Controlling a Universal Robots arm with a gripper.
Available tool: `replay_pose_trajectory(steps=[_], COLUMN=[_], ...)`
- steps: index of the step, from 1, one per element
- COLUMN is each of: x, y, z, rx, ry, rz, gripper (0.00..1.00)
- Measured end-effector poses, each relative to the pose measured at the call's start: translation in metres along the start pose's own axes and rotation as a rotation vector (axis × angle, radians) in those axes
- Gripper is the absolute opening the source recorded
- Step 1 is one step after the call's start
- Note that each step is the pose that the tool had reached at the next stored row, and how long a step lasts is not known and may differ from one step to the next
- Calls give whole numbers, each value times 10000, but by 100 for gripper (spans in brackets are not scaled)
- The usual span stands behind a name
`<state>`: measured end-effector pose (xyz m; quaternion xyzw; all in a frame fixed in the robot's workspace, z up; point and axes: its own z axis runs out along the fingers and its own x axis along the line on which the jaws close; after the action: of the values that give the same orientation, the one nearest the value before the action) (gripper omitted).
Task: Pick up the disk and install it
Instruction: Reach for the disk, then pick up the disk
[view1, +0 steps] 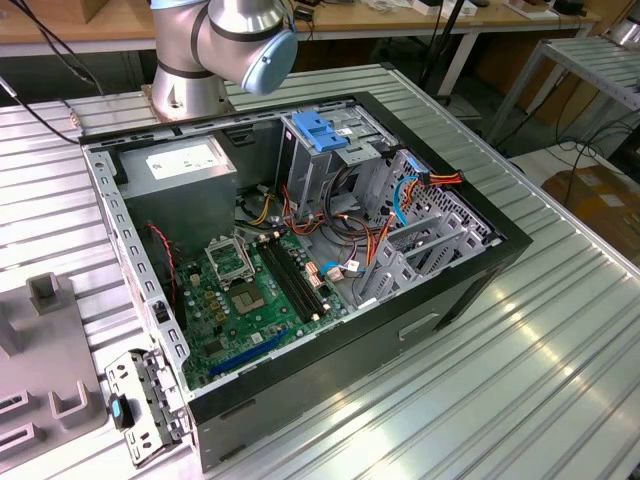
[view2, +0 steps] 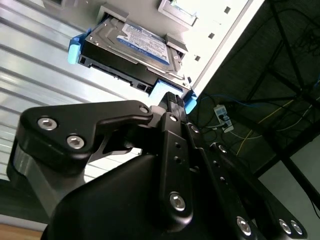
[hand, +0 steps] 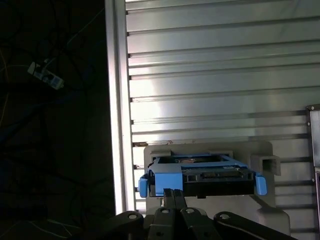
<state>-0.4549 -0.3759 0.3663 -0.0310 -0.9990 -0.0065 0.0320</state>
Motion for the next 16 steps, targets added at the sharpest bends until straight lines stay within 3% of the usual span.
replay_pose_trajectory(steps=[10, 16], x=[2, 2], y=[0, 0], z=[0, 1], rx=[2, 56], ry=[-3, 6], rz=[-29, -879], gripper=[11, 11])
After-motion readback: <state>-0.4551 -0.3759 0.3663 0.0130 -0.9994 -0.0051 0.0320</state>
